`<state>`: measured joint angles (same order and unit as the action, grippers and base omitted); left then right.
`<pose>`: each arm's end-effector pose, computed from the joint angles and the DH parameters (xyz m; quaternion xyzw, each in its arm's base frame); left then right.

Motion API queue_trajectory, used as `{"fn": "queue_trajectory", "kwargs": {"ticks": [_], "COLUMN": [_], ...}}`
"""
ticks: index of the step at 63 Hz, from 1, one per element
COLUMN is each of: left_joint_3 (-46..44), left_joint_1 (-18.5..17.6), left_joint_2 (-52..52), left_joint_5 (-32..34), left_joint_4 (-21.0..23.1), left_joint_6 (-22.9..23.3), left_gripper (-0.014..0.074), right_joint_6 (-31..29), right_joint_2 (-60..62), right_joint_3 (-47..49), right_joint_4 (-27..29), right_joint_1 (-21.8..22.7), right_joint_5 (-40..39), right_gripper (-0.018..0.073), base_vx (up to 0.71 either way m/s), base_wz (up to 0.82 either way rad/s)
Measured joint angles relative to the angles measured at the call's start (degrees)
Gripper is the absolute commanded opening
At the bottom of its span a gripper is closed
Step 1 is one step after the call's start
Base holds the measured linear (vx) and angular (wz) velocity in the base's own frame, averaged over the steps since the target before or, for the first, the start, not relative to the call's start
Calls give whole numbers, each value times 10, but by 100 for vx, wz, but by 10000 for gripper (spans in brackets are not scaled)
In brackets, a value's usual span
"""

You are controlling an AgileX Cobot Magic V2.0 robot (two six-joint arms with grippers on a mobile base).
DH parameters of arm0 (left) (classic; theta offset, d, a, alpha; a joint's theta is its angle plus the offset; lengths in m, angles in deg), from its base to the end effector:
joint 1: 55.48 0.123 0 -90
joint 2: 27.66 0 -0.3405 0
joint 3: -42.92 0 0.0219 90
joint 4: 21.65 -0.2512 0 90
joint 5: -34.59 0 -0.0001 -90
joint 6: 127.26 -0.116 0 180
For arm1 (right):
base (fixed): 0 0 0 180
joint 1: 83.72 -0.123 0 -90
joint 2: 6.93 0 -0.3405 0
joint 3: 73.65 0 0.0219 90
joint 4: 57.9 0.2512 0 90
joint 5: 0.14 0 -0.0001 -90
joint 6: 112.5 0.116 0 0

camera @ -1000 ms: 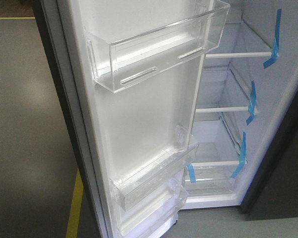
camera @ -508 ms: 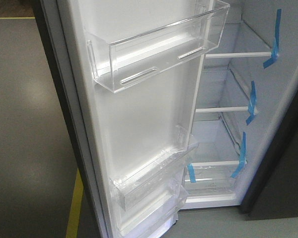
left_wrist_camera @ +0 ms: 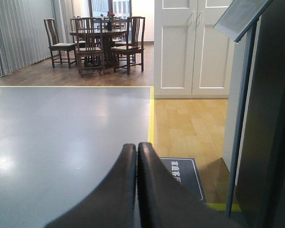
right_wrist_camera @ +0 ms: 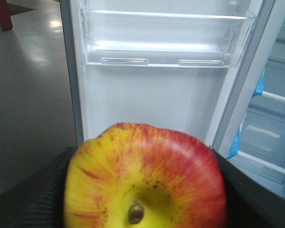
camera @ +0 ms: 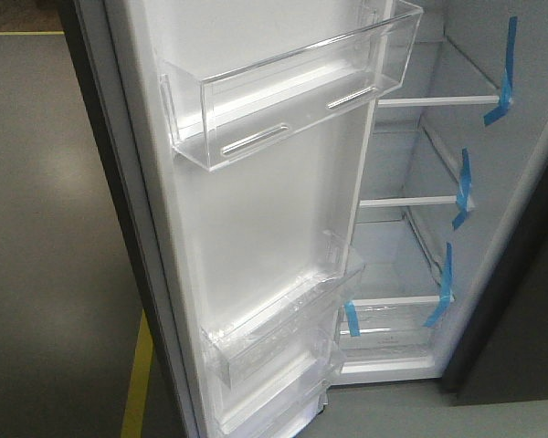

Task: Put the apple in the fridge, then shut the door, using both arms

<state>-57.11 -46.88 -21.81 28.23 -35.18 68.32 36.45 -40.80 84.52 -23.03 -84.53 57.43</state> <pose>0.0253 0.0069 0.1937 -0.0762 0.7153 0.0485 0.6929 0.0083 0.0561 0.4410 -0.2234 0.7649 0.1523 0.5847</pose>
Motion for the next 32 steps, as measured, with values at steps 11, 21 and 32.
{"fn": "queue_trajectory", "kwargs": {"ticks": [11,21,32], "left_joint_3": [0,0,0], "left_joint_1": [0,0,0], "left_joint_2": [0,0,0], "left_joint_5": [0,0,0], "left_joint_4": [0,0,0], "left_joint_6": [0,0,0], "left_gripper": [-8,-8,-8], "right_joint_6": [0,-30,-115], "right_joint_2": [-1,-61,-216], "right_joint_3": [0,36,154], "right_joint_4": [6,58,135], "right_joint_1": [0,0,0], "right_joint_5": [-50,-148,-164], "right_gripper": [3,3,3], "base_vx": [0,0,0], "base_wz": [0,0,0]}}
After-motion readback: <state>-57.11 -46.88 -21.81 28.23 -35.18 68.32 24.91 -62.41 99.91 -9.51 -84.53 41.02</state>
